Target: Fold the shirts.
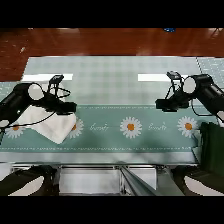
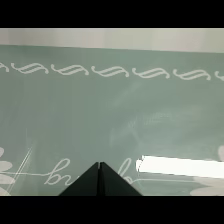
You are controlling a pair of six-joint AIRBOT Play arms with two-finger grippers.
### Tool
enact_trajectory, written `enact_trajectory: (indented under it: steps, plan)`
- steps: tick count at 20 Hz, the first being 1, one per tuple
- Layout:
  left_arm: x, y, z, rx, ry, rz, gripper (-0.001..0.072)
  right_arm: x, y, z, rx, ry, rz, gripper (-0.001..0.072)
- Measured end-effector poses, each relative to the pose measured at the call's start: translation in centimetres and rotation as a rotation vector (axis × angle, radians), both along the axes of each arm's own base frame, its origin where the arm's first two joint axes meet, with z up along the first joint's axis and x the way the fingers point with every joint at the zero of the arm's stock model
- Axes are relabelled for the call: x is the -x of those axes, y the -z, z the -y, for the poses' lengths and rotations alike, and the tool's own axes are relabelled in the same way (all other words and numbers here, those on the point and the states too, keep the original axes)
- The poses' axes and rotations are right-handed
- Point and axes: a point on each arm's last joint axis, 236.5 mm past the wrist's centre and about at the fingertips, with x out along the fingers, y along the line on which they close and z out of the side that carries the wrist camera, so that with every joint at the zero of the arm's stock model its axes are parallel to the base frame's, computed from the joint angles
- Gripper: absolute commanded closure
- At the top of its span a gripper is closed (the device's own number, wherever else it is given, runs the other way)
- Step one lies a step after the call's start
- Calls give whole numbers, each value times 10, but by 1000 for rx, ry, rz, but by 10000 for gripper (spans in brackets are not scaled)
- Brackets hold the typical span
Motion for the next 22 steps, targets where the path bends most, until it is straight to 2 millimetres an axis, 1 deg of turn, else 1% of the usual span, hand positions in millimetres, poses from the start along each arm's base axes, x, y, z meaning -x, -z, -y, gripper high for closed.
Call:
enact_trajectory:
  steps: [1, 2, 4, 5, 6, 7, 8, 10, 11, 12, 13, 14, 15, 16, 17, 18, 20, 22]
  plan:
    - [-1, 0, 0, 1, -1, 6, 685, -1, 0, 0, -1, 0, 3, 689]
    - [-3, -1, 0, 1, -1, 14, 643, -3, 0, -1, -2, 0, 13, 688]
    - [-11, -4, -3, -4, 4, 42, 209, -11, -1, -2, -8, 1, 47, 684]
    - [-19, -10, -10, -20, 1, 65, 197, -16, -2, -2, -9, 0, 67, 562]
    - [-28, -18, -19, -43, -4, 91, 197, -20, -3, -1, -6, -2, 85, 308]
    - [-37, -30, -32, -74, -13, 115, 197, -24, -3, 1, 4, -6, 101, 291]
    - [-50, -45, -47, -107, -30, 155, 197, -26, -4, 4, 18, -11, 110, 291]
    - [-74, -85, -85, -165, -104, 254, 197, -26, -4, 13, 59, -13, 112, 292]
    - [-83, -105, -105, -183, -159, 304, 197, -23, -3, 18, 79, -14, 100, 293]
    - [-87, -119, -124, -197, -213, 341, 197, -21, -3, 20, 90, -14, 90, 294]
    - [-88, -128, -145, -210, -272, 358, 198, -19, -3, 22, 96, -13, 80, 294]
    - [-85, -128, -161, -215, -322, 353, 198, -17, -2, 22, 96, -12, 74, 294]
    - [-79, -123, -177, -217, -374, 333, 199, -17, -2, 20, 89, -10, 71, 294]
    - [-71, -110, -188, -203, -421, 292, 199, -16, -2, 18, 80, -7, 69, 294]
    - [-61, -96, -194, -181, -460, 246, 199, -16, -2, 16, 69, -4, 70, 294]
    - [-52, -81, -198, -155, -496, 201, 199, -17, -2, 13, 58, -1, 73, 294]
    - [-32, -49, -197, -106, -540, 105, 199, -18, -2, 8, 37, 5, 78, 294]
    - [-19, -26, -194, -78, -556, 37, 199, -19, -2, 6, 25, 9, 82, 294]
